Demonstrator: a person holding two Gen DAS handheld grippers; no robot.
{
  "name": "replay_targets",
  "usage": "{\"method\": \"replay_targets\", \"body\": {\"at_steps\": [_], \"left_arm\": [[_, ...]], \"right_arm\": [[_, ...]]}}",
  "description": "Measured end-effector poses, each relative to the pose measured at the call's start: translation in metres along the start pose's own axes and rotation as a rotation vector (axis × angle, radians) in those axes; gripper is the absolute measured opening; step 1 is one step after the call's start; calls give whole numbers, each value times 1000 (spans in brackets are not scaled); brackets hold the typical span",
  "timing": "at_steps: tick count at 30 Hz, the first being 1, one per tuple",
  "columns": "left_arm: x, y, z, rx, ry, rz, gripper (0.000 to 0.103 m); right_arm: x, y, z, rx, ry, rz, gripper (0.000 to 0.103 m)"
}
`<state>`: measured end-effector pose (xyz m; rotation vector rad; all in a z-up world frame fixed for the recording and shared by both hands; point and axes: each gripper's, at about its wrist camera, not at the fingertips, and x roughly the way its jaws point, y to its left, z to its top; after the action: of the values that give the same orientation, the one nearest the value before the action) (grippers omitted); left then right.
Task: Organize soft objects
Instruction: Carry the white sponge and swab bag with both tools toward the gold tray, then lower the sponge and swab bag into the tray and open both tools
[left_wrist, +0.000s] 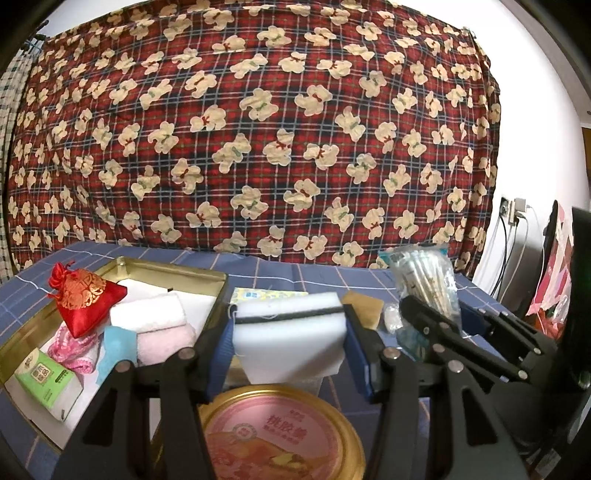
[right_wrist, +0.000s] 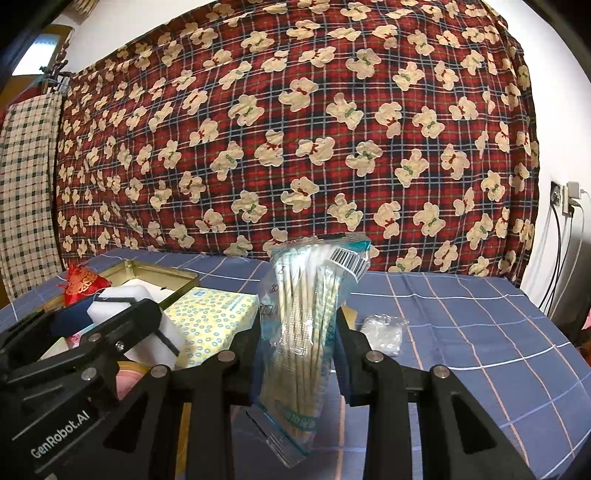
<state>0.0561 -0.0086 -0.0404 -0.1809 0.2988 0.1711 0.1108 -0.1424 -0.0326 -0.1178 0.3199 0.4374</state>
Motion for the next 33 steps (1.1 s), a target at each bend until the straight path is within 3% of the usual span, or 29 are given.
{"method": "replay_targets", "body": {"at_steps": [16,25,33], "left_arm": [[-21,36,13,-30,-11,15,54],[-39,102,31,-34,10,165,54],[-42,164,24,-64,88,283,54]], "right_arm": [[2,34,13,13,27,86,34],[4,96,41,3,78,242,34],[20,159,36,-50,183,350,34]]}}
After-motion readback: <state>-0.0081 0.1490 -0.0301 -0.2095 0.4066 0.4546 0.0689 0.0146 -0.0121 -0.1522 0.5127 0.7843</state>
